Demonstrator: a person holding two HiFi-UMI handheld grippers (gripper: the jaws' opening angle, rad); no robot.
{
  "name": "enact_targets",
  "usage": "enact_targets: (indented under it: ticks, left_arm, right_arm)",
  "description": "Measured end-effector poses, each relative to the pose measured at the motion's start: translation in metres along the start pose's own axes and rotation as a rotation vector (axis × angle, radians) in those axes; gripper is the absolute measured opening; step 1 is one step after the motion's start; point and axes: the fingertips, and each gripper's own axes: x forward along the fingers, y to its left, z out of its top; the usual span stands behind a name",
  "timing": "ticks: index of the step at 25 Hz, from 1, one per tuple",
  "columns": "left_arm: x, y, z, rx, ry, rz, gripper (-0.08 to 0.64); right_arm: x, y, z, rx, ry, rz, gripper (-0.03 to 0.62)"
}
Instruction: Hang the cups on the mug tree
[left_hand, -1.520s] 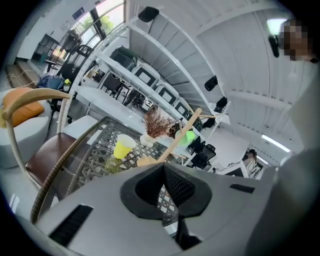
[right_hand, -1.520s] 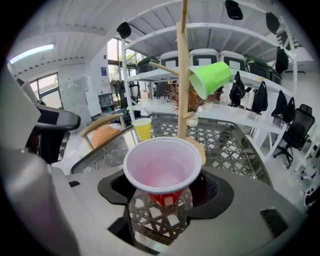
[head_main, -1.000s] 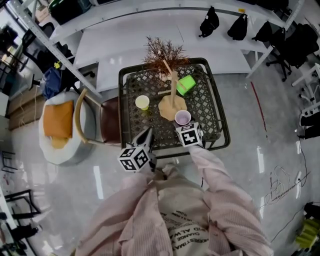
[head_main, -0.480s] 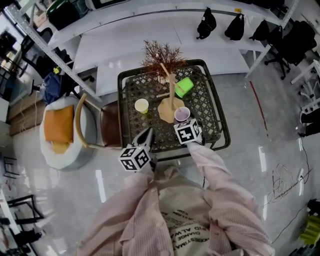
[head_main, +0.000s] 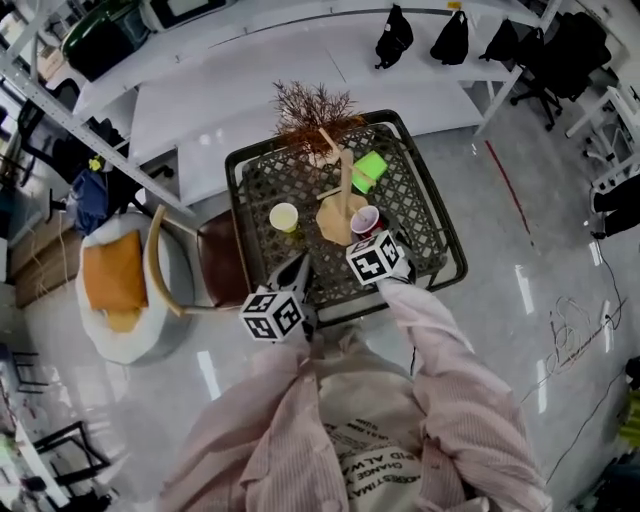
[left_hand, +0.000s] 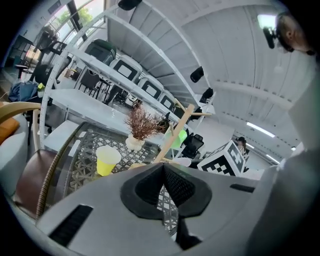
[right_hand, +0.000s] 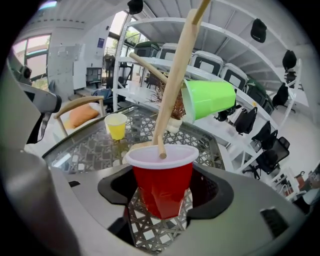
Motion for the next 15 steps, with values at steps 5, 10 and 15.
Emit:
enact_targets:
  ticks: [5, 10, 15]
  left_arm:
    - [0.003, 0.009, 0.003, 0.015, 0.048, -0.051, -0.002]
    - [0.007, 0.016, 0.004, 0.019, 0.082, -0.087, -0.002]
    - [0.011, 0.023, 0.006, 0.021, 0.094, -0.105, -0.002]
  right_arm:
    - [0.002, 0.002, 0.009, -0.071, 0.022, -0.061, 0.302]
    - [0.003, -0.003, 0.016, -0.157, 0.046, -0.122, 0.301]
    - [0.006, 0.0, 0.02, -0.257, 0.066, -0.154, 0.301]
